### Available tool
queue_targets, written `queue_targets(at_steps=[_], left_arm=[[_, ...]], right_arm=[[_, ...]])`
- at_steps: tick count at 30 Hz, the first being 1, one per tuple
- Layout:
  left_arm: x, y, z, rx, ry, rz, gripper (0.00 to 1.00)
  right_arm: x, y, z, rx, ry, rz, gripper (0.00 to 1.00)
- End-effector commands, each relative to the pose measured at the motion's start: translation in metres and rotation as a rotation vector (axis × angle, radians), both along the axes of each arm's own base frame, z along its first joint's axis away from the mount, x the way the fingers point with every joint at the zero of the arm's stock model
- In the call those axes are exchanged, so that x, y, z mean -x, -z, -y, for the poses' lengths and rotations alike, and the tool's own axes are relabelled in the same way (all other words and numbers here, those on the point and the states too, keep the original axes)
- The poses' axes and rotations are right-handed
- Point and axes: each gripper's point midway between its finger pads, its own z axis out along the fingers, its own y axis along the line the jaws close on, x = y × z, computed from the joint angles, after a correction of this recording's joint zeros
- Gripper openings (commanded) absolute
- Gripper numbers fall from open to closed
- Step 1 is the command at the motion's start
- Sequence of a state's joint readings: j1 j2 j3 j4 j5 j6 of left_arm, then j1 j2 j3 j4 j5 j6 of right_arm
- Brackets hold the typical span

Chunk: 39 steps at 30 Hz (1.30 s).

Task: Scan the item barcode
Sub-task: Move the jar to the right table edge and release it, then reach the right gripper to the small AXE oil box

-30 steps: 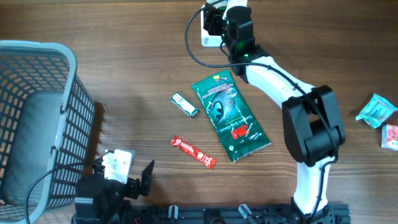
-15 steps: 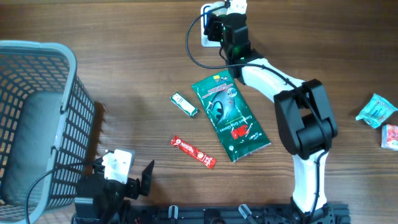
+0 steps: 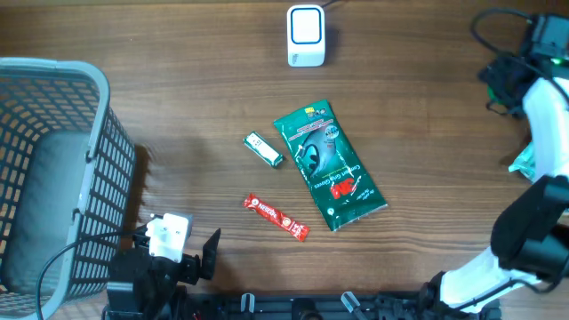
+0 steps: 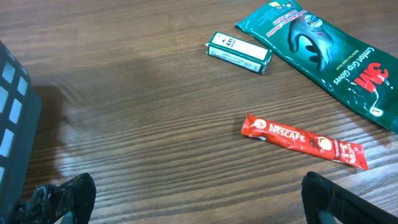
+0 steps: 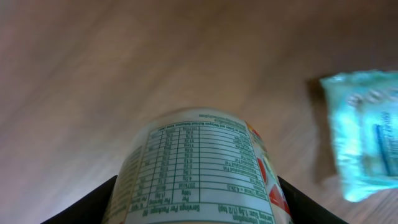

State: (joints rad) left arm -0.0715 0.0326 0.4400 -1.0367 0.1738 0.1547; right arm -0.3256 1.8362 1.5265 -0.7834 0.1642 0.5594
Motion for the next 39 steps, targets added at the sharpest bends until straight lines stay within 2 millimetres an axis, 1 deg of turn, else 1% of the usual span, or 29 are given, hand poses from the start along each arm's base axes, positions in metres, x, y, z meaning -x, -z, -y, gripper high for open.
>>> queue_targets(at_steps=[1,3,5,7,8,9,10,11,12,13,14,15,16,17,18,19,21,22,23,26,29,30,31,32,34,35,36,37,39], left_arm=[[0.0,-0.001,0.001,0.01,0.0,0.006,1.0],[0.0,-0.001,0.001,0.01,0.0,0.006,1.0],[0.0,-0.001,0.001,0.01,0.0,0.006,1.0],[0.0,-0.001,0.001,0.01,0.0,0.007,1.0],[0.0,-0.001,0.001,0.01,0.0,0.006,1.0],[0.0,-0.001,0.001,0.01,0.0,0.006,1.0],[0.0,-0.001,0.001,0.01,0.0,0.007,1.0],[0.0,-0.001,0.001,0.01,0.0,0.006,1.0],[0.0,-0.001,0.001,0.01,0.0,0.006,1.0],[0.0,-0.001,0.001,0.01,0.0,0.007,1.0],[0.0,-0.001,0.001,0.01,0.001,0.006,1.0],[0.0,-0.001,0.001,0.01,0.0,0.006,1.0],[0.0,-0.001,0.001,0.01,0.0,0.006,1.0],[0.0,-0.001,0.001,0.01,0.0,0.007,1.0],[0.0,-0.001,0.001,0.01,0.0,0.006,1.0],[0.0,-0.001,0.001,0.01,0.0,0.006,1.0],[0.0,-0.001,0.001,0.01,0.0,0.006,1.0],[0.0,-0.001,0.001,0.01,0.0,0.006,1.0],[0.0,-0.001,0.001,0.01,0.001,0.006,1.0],[0.0,-0.001,0.001,0.01,0.0,0.007,1.0],[0.0,-0.001,0.001,0.01,0.0,0.006,1.0],[0.0,-0.001,0.001,0.01,0.0,0.006,1.0],[0.0,-0.001,0.001,0.01,0.001,0.006,1.0],[0.0,-0.001,0.001,0.01,0.001,0.006,1.0],[0.0,-0.001,0.001,0.01,0.0,0.006,1.0],[0.0,-0.001,0.001,0.01,0.0,0.006,1.0],[0.0,-0.001,0.001,0.01,0.0,0.006,1.0],[0.0,-0.001,0.001,0.01,0.0,0.006,1.0],[0.0,-0.001,0.001,0.01,0.0,0.006,1.0]], right_arm=[[0.017,0.051,0.034,-0.054,0.076,-0.109,0.7],[0.03,0.086,0.05,-0.09,0.124,-0.184,0.7],[0.039,0.112,0.061,-0.114,0.157,-0.228,0.72],[0.044,0.119,0.068,-0.121,0.175,-0.237,0.82],[0.042,0.115,0.072,-0.122,0.18,-0.223,0.91],[0.036,0.105,0.073,-0.141,0.167,-0.19,1.0],[0.03,0.091,0.072,-0.161,0.158,-0.163,1.0],[0.019,0.066,0.07,-0.184,0.114,-0.123,1.0],[0.01,0.035,0.069,-0.186,0.066,-0.088,1.0],[0.007,0.013,0.069,-0.178,0.054,-0.07,1.0],[0.007,-0.024,0.067,-0.17,0.049,-0.043,1.0],[0.011,-0.054,0.063,-0.17,0.043,-0.022,1.0],[0.014,-0.076,0.056,-0.18,0.032,0.0,1.0],[0.019,-0.106,0.038,-0.221,-0.001,0.04,1.0],[0.023,-0.124,0.017,-0.28,-0.045,0.079,1.0],[0.028,-0.134,-0.003,-0.333,-0.083,0.098,1.0],[0.037,-0.143,-0.038,-0.421,-0.143,0.083,1.0],[0.039,-0.143,-0.051,-0.449,-0.164,0.067,1.0],[0.045,-0.139,-0.079,-0.49,-0.22,0.01,1.0],[0.042,-0.122,-0.16,-0.476,-0.513,-0.104,1.0],[0.035,-0.107,-0.231,-0.431,-0.733,-0.141,1.0],[0.032,-0.096,-0.266,-0.393,-0.827,-0.147,1.0],[0.033,-0.086,-0.296,-0.371,-0.899,-0.151,1.0],[0.036,-0.078,-0.318,-0.373,-0.933,-0.156,1.0],[0.045,-0.06,-0.353,-0.413,-0.911,-0.18,1.0],[0.053,-0.045,-0.375,-0.444,-0.879,-0.199,1.0],[0.059,-0.033,-0.39,-0.459,-0.87,-0.209,1.0],[0.068,-0.014,-0.409,-0.473,-0.875,-0.223,0.99],[0.084,0.012,-0.433,-0.466,-0.945,-0.234,1.0]])
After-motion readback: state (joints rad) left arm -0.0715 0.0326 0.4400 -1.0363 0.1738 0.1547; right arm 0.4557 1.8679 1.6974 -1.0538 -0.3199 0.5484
